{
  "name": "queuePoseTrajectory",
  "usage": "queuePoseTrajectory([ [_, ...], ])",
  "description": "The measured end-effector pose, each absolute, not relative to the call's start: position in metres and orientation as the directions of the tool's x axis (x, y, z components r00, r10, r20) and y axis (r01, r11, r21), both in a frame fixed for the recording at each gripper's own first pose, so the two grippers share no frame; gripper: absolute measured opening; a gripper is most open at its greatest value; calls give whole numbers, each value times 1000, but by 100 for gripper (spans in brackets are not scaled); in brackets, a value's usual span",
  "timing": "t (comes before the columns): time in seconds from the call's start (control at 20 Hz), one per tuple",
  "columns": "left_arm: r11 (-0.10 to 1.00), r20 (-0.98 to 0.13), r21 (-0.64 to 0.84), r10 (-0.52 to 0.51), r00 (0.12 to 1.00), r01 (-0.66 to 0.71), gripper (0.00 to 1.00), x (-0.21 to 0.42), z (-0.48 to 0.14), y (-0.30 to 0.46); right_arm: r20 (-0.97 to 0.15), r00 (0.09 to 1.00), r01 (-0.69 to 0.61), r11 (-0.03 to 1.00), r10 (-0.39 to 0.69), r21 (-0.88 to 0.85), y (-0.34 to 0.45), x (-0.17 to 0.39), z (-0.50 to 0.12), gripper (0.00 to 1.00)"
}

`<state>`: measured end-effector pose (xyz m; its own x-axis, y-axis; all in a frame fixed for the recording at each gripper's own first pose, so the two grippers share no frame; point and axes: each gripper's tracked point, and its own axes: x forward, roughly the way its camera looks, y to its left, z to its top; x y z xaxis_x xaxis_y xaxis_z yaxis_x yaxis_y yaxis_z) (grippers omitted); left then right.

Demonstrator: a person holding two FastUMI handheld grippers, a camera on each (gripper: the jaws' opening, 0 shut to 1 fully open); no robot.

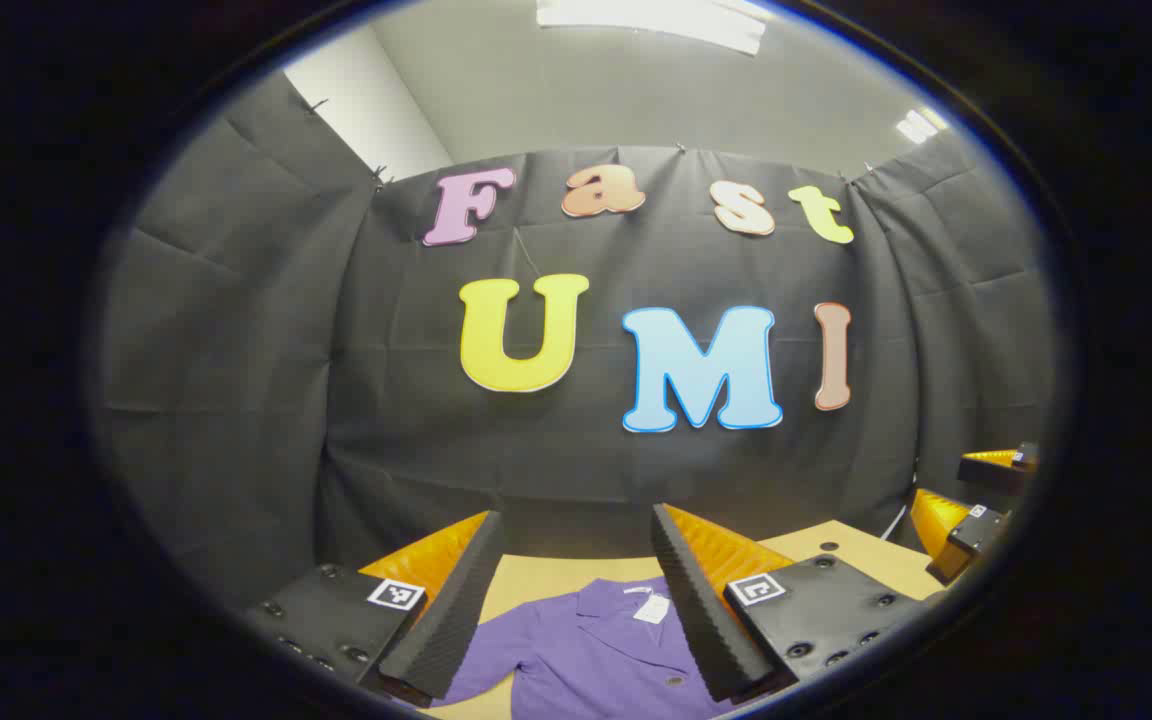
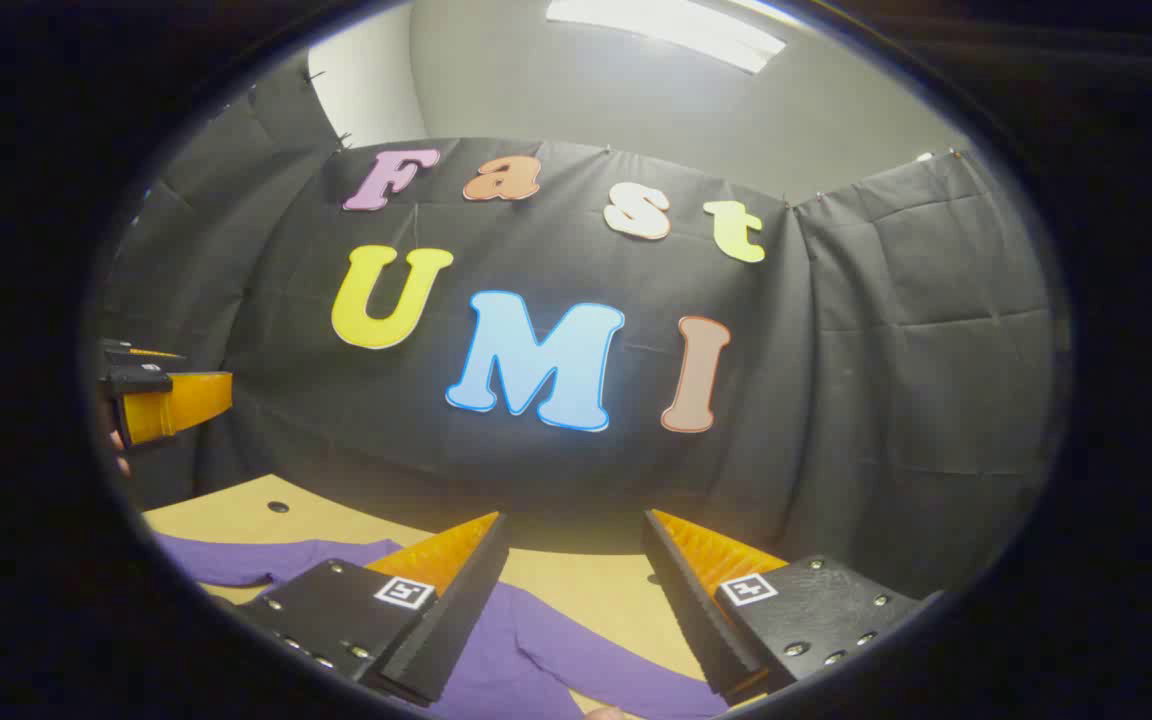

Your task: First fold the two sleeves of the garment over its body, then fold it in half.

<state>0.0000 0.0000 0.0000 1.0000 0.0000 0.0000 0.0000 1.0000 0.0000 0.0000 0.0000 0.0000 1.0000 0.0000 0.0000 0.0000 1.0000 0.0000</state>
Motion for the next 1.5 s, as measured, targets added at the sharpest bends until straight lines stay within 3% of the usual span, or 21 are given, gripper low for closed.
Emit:
queuePoseTrajectory([
  [1.0, 999, -17, -6, -43, 999, 42, 94, 2, -4, -25, -50, 999, 0, 998, 3, 57, -19, -3, -21, 88],
  [1.25, 999, -23, -6, -48, 999, 48, 94, 8, -8, -22, -166, 985, 70, 993, -53, 94, -45, -6, -59, 88],
  [1.5, 999, -27, -18, -45, 999, 45, 94, 16, -13, -23, -308, 930, 234, 970, -202, 71, -103, -8, -114, 88],
])
